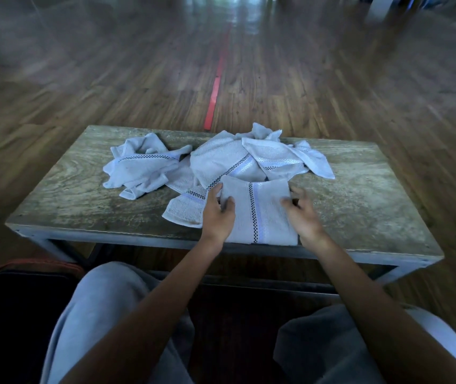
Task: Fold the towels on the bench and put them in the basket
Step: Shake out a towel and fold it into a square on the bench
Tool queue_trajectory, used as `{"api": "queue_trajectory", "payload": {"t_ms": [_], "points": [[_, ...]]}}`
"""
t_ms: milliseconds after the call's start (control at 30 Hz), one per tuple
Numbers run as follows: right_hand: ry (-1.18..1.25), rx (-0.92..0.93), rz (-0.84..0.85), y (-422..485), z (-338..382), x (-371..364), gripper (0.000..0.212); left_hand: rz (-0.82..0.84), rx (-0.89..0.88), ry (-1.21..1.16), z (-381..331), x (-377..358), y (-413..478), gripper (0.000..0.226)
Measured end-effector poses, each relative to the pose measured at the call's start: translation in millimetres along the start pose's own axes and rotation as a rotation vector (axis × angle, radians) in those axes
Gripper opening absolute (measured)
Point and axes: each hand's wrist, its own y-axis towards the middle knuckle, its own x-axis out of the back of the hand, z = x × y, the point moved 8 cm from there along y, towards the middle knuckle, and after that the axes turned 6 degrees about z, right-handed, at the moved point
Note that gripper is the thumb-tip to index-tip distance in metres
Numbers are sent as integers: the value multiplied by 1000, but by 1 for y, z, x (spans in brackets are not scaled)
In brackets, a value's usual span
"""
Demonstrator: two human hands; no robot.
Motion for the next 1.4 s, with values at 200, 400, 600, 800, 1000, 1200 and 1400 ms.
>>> {"api": "queue_trajectory", "payload": {"t_ms": [200,400,600,800,1000,1200,1400], "points": [[-36,195,-43,-45,51,-7,38,-31,-47,-120,-27,30,-35,46],[-40,287,-29,-71,111,-57,34,-166,-173,-153,-61,103,-66,47],[-75,306,224,-95,164,-154,42,-345,-167,-182,-63,206,-103,47],[-120,366,464,-124,198,-265,49,-575,-163,-176,-39,309,-156,47],[-143,387,698,-153,187,-368,51,-728,-108,-233,7,376,-215,49],[-247,346,907,-171,152,-465,52,-832,58,-216,81,424,-238,52],[-419,255,1054,-156,82,-567,56,-959,204,-219,179,467,-223,51]]}}
